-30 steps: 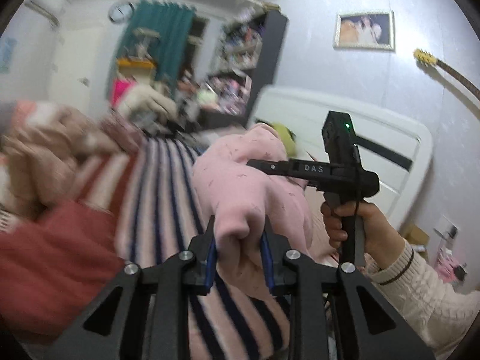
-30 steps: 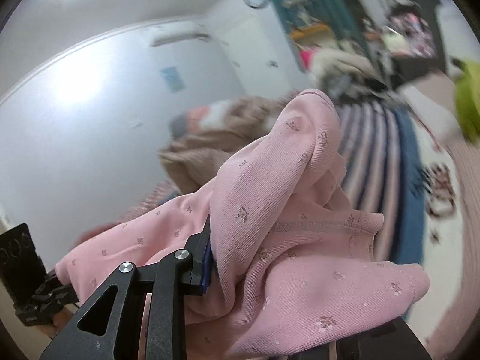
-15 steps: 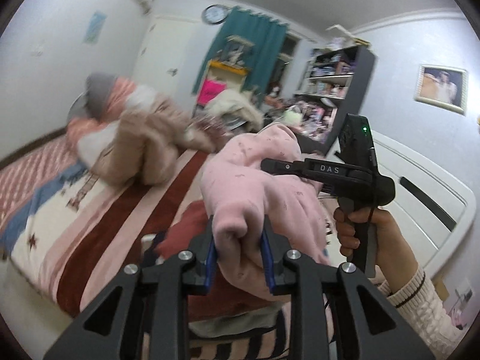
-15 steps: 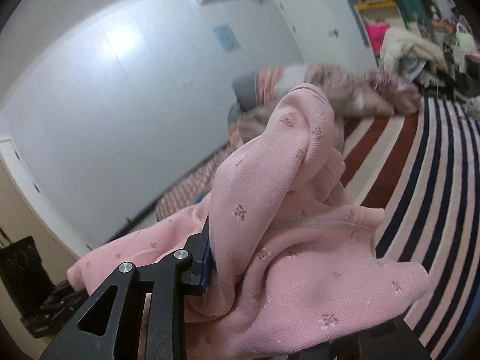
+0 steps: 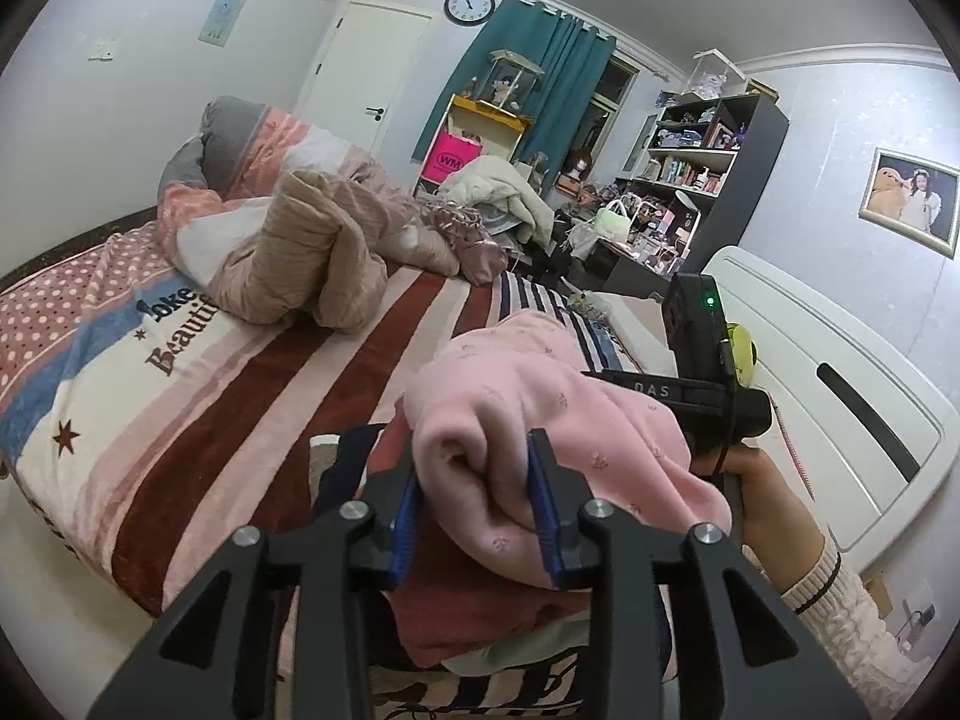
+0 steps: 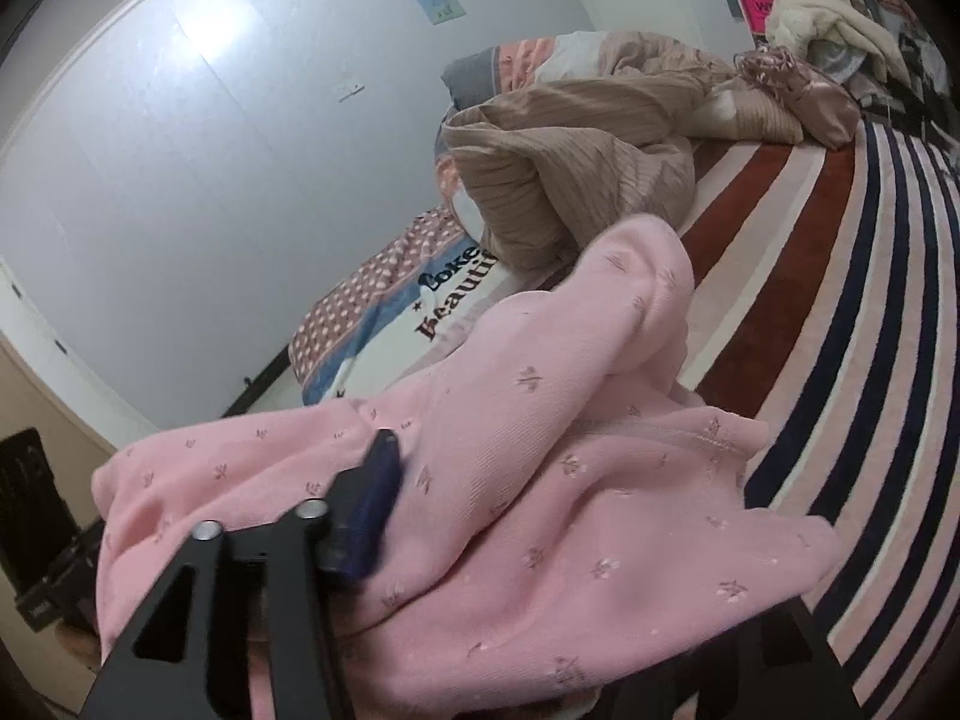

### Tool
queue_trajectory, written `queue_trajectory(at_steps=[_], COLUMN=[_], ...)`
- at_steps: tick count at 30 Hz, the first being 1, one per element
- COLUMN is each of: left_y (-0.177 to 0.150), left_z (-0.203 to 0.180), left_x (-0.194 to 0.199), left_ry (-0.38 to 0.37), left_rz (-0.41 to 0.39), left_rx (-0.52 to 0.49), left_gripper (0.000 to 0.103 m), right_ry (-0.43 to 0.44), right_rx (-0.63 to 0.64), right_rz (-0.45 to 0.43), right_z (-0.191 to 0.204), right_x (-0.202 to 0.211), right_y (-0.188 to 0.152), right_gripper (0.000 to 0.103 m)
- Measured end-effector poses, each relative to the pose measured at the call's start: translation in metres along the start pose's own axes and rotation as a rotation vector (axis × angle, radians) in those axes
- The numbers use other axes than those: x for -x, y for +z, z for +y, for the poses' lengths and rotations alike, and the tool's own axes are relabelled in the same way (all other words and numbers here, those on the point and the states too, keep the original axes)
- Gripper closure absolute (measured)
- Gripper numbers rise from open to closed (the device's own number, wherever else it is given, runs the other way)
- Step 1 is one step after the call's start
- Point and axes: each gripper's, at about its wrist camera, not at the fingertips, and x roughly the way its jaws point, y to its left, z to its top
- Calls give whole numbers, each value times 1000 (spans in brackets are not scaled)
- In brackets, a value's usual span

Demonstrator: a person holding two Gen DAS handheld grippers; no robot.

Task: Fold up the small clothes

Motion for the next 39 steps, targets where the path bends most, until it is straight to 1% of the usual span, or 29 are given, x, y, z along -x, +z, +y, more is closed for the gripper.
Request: queue_trajectory(at_steps=[1, 2, 4, 7, 10, 14, 16, 21, 23, 26, 29, 31, 32, 33, 35, 37, 39], left_y=[0, 0, 2, 6, 9, 5, -3, -28, -40, -59, -79, -95, -101, -109, -125, -141, -154], left_z=[-2, -5, -10, -16, -26, -51, -72, -122, -144, -185, -223, -254, -268, -283, -311, -336, -355], left_x=[1, 3, 6, 12, 21, 38, 43, 38, 28, 4, -24, -50, -59, -71, -95, -115, -130], left_ry=[6, 15, 23, 31, 65, 142, 163, 169, 144, 83, 19, -16, -21, -24, -31, -43, -49], left_rz=[-2, -6, -22, -42, -53, -81, -88, -107, -109, -111, -116, -127, -134, -142, -151, -162, -182], left_rx=[-5, -10, -21, -45, -74, -140, -190, -258, -283, -316, -339, -366, -379, -396, -423, -439, -446], left_gripper=[62, 58, 45, 38, 36, 36, 36, 35, 34, 34, 31, 22, 21, 20, 18, 9, 4], right_ry=[-5, -4, 12, 8, 4, 20, 27, 26, 5, -62, -179, -264, -298, -358, -449, -529, -577], right_rx=[8, 12, 20, 44, 71, 93, 97, 80, 74, 67, 65, 53, 45, 31, 16, 4, 0], right_rz=[1, 1, -2, -10, -15, -28, -47, -86, -104, -138, -183, -219, -236, -264, -309, -359, -398], right_z=[-1, 1, 2, 4, 5, 3, -2, -23, -36, -61, -88, -111, -120, -134, -154, -171, -181], right_x=[6, 11, 23, 42, 57, 80, 96, 132, 149, 180, 212, 237, 249, 266, 292, 320, 339], right_y=[-1, -3, -4, -7, -13, -37, -56, -100, -120, -153, -186, -211, -222, -237, -260, -282, -295], right_gripper=[43, 41, 34, 30, 28, 27, 27, 27, 27, 27, 27, 27, 27, 27, 27, 27, 25])
